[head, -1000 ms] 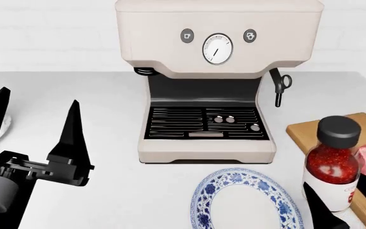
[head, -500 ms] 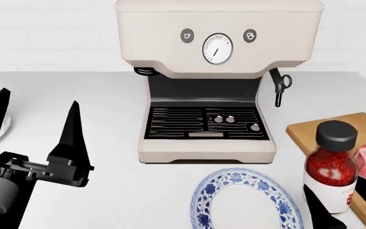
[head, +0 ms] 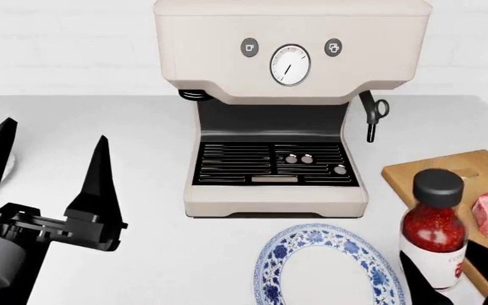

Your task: Pick the pork chop from the plate and place it on the cutting board. Then pick the condiment bottle from the cabinet and place it next to the cutting board.

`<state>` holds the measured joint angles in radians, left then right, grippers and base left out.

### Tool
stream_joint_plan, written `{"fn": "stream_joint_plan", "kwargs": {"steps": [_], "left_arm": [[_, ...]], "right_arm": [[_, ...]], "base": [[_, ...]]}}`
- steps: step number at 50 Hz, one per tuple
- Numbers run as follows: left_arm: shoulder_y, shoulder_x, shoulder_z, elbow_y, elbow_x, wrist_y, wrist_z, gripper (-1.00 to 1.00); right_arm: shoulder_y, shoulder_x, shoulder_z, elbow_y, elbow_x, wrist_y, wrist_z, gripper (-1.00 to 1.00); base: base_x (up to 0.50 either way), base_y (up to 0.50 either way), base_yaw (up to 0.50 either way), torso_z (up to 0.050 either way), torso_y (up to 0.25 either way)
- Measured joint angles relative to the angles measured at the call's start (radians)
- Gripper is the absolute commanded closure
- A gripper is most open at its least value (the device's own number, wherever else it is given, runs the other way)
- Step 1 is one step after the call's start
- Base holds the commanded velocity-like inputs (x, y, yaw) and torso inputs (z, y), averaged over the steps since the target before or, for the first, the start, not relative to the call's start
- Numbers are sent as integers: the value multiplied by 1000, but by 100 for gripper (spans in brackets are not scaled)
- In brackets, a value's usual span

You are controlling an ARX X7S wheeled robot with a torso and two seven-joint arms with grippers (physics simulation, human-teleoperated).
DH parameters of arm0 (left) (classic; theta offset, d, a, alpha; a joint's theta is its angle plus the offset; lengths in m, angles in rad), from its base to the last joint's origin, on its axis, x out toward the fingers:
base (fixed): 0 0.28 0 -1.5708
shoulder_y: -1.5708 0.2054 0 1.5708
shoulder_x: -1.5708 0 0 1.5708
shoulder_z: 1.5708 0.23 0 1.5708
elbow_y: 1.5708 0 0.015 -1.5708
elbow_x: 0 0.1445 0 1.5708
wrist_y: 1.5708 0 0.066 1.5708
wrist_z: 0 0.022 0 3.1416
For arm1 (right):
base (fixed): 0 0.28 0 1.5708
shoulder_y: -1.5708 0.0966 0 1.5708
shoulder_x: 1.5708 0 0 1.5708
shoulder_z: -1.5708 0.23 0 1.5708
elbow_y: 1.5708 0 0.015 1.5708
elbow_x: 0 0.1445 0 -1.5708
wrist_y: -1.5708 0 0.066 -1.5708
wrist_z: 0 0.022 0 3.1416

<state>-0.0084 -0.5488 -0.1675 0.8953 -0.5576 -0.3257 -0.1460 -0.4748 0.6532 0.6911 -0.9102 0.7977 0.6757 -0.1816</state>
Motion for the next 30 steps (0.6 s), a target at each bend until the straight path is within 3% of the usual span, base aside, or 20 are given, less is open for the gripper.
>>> {"fn": "stream_joint_plan", "kwargs": {"steps": [30], "left_arm": [[9, -4, 12, -6, 8, 16, -3, -100]], "right_arm": [[0, -4, -28, 40, -35, -17, -3, 100]], "base": [[0, 0, 0, 0, 0]]}}
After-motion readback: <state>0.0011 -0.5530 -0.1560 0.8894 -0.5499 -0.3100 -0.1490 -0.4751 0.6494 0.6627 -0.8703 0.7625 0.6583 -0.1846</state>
